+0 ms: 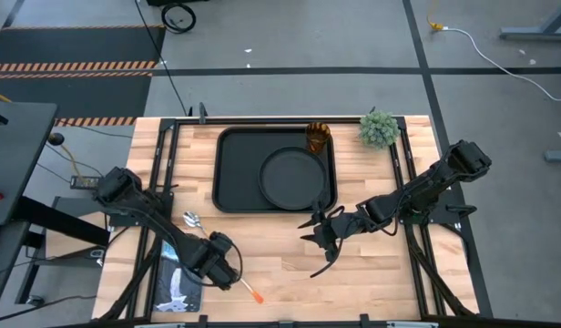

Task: Pick and place plate/cup/fork/spoon on tray
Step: Put the orange fork on the black tray to the left of the black plate

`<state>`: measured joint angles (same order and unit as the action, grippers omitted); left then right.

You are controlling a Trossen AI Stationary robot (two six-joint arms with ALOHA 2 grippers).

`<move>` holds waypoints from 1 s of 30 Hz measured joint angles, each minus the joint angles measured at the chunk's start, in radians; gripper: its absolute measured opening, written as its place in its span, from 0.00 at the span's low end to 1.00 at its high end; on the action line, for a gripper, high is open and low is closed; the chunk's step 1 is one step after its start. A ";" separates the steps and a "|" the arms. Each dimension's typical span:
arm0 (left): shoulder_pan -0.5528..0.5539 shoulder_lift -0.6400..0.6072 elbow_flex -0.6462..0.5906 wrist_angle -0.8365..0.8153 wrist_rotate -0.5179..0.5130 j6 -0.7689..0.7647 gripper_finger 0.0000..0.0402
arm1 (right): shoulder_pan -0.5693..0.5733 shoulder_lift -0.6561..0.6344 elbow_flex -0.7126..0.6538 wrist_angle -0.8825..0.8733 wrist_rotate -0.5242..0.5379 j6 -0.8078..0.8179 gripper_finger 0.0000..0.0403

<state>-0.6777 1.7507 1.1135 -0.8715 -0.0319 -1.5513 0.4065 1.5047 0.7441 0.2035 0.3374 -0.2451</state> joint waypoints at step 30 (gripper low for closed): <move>-0.010 -0.244 -0.418 0.588 -0.066 -0.148 0.38 | -0.001 0.000 0.000 0.014 -0.078 0.005 0.36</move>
<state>-0.6872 1.5070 0.6954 -0.2835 -0.0978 -1.6996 0.4057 1.5043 0.7441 0.2171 0.2595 -0.2405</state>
